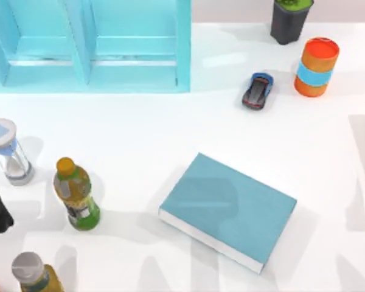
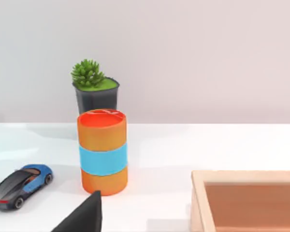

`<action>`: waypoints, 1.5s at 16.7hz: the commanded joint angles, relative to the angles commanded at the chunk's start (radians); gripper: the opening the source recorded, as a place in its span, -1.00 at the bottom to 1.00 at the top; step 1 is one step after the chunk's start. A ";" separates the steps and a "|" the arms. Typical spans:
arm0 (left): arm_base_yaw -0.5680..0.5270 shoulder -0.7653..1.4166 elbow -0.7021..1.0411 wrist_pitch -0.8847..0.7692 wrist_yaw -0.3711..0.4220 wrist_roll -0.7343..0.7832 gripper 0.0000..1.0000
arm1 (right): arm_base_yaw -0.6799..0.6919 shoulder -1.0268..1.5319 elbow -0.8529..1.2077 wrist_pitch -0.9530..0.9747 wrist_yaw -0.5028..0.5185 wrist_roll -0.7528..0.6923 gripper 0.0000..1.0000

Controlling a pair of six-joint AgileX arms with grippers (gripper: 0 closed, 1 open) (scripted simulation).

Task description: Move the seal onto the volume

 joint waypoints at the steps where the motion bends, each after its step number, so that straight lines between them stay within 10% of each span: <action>1: 0.000 0.000 0.000 0.000 0.000 0.000 1.00 | 0.000 0.000 0.000 0.000 0.000 0.000 1.00; 11: 0.000 0.000 0.000 0.000 0.000 0.000 1.00 | -0.041 0.138 0.140 -0.124 0.000 -0.040 1.00; 25: 0.000 0.000 0.000 0.000 0.000 0.000 1.00 | -0.272 1.264 1.063 -0.836 0.002 -0.266 1.00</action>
